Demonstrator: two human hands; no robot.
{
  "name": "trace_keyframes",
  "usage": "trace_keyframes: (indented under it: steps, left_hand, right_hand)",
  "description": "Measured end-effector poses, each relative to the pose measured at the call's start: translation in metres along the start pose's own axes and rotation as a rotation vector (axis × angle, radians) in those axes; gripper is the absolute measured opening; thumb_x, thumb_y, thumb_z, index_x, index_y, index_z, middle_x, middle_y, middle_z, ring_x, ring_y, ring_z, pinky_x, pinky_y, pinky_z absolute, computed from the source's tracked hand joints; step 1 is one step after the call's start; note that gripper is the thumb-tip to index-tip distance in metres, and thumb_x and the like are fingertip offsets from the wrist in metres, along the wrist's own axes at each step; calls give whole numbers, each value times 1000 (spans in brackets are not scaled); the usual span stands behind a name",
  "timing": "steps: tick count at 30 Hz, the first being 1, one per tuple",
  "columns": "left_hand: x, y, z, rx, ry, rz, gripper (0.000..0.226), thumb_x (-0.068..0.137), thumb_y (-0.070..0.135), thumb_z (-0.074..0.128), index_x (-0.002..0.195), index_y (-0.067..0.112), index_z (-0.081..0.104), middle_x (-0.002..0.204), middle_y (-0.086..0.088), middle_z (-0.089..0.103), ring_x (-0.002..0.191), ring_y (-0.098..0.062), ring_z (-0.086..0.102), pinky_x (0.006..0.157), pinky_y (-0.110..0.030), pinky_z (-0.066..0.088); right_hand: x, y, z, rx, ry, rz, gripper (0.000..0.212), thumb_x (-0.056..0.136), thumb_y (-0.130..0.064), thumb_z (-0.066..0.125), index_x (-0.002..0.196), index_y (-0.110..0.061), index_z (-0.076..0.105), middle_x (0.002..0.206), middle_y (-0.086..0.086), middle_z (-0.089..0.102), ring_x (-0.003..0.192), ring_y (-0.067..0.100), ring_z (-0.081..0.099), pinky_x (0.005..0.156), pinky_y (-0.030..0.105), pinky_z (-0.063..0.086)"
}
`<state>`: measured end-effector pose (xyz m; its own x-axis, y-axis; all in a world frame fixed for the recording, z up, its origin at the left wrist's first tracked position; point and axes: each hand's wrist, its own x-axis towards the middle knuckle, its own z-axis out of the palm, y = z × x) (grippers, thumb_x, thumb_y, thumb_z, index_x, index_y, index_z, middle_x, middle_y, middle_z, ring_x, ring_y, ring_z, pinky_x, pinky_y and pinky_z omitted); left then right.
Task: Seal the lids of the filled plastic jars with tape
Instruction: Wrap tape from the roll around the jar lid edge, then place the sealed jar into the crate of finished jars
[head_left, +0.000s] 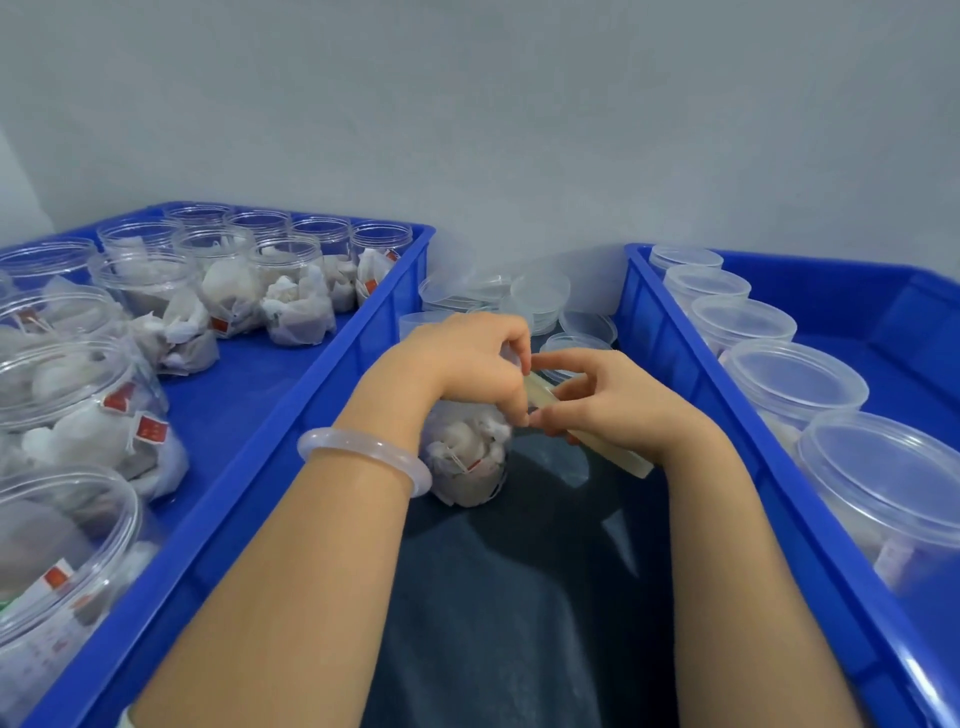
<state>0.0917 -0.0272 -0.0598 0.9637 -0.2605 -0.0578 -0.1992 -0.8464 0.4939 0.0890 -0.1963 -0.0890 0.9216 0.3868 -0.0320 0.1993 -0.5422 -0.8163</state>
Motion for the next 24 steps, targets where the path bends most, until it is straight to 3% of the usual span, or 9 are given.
trace_keyframes:
  steps: [4, 6, 8, 11, 13, 17, 24]
  left_hand:
    - [10, 9, 11, 48, 187, -90, 23, 65, 30, 70, 77, 29, 51, 90, 11, 58, 89, -16, 50, 67, -33, 31]
    - [13, 11, 12, 34, 198, -124, 28, 60, 30, 72, 80, 26, 52, 91, 8, 60, 92, -19, 51, 70, -35, 36]
    - [16, 12, 10, 22, 162, -140, 33, 55, 29, 74, 80, 25, 52, 91, 7, 62, 94, -19, 51, 73, -36, 40]
    - [17, 15, 10, 17, 161, -175, 36, 53, 26, 75, 81, 25, 52, 95, 5, 61, 101, -23, 49, 73, -37, 37]
    - [17, 19, 11, 26, 178, -193, 36, 53, 26, 75, 81, 24, 53, 97, 2, 61, 106, -25, 47, 75, -38, 36]
    - [18, 23, 11, 31, 168, -236, 34, 53, 25, 75, 75, 23, 49, 97, -2, 61, 109, -29, 47, 88, -45, 38]
    - [19, 34, 3, 58, 76, -317, 28, 57, 21, 74, 82, 21, 62, 81, -4, 47, 98, -27, 37, 71, -43, 26]
  right_hand:
    - [-5, -10, 8, -222, 133, 100, 48, 83, -22, 61, 131, -24, 54, 105, 9, 64, 77, 12, 55, 67, 24, 44]
    - [-13, -12, 30, -408, 217, 143, 27, 89, -22, 51, 115, -16, 57, 95, 8, 60, 75, 20, 55, 62, 27, 39]
    - [-25, -14, 53, -536, 308, 140, 18, 95, -21, 41, 109, -12, 48, 81, 3, 51, 75, 23, 49, 65, 30, 35]
    - [-38, -15, 65, -568, 377, 102, 22, 96, -19, 37, 113, -6, 43, 72, -1, 39, 71, 20, 42, 62, 29, 34]
    - [-40, -17, 61, -602, 398, 119, 25, 95, -16, 41, 117, -4, 42, 69, 0, 38, 63, 18, 38, 50, 25, 28]
    - [-48, -25, 59, -556, 384, 175, 9, 92, -12, 43, 100, -10, 39, 65, 0, 38, 53, 13, 32, 43, 24, 21]
    - [-58, -31, 57, -600, 367, 154, 12, 92, -13, 43, 85, -13, 33, 65, 0, 39, 52, 13, 32, 43, 26, 20]
